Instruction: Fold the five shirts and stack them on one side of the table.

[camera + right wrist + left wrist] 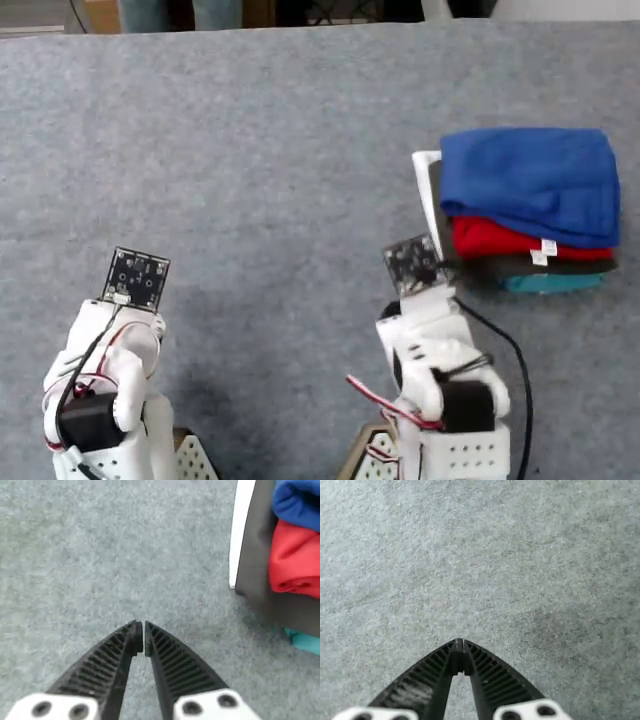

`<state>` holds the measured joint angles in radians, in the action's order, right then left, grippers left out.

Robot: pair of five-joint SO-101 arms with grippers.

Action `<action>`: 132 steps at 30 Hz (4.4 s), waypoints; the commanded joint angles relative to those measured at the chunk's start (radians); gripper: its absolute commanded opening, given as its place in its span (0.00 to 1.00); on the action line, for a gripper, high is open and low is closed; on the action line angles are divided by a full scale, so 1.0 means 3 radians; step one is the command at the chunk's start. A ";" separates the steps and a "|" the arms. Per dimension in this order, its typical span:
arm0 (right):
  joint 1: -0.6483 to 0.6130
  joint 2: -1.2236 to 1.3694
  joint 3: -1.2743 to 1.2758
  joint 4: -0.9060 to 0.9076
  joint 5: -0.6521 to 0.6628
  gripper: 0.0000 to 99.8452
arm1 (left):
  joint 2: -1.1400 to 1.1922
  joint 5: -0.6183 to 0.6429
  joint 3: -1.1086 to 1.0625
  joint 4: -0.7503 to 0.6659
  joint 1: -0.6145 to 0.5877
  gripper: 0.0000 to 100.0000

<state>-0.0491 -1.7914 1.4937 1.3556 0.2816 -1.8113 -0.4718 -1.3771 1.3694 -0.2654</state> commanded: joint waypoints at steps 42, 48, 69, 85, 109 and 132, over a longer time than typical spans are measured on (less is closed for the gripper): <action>-0.0041 -0.0320 0.0637 -0.0179 -0.0005 0.01 | 0.0005 -0.0036 -0.1071 -0.0409 -0.0263 0.03; -0.0041 -0.0320 0.0637 -0.0179 -0.0005 0.01 | 0.0005 -0.0036 -0.1071 -0.0409 -0.0248 0.03; -0.0041 -0.0320 0.0637 -0.0179 -0.0005 0.01 | 0.0005 -0.0036 -0.1071 -0.0409 -0.0248 0.03; -0.0041 -0.0320 0.0637 -0.0179 -0.0005 0.01 | 0.0005 -0.0036 -0.1071 -0.0409 -0.0248 0.03; -0.0041 -0.0320 0.0637 -0.0179 -0.0005 0.01 | 0.0005 -0.0036 -0.1071 -0.0409 -0.0248 0.03; -0.0041 -0.0320 0.0637 -0.0179 -0.0005 0.01 | 0.0005 -0.0036 -0.1071 -0.0409 -0.0248 0.03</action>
<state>-0.0491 -1.8082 1.6840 1.3172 0.2816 -1.8036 -0.4749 -1.6840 1.2574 -0.3376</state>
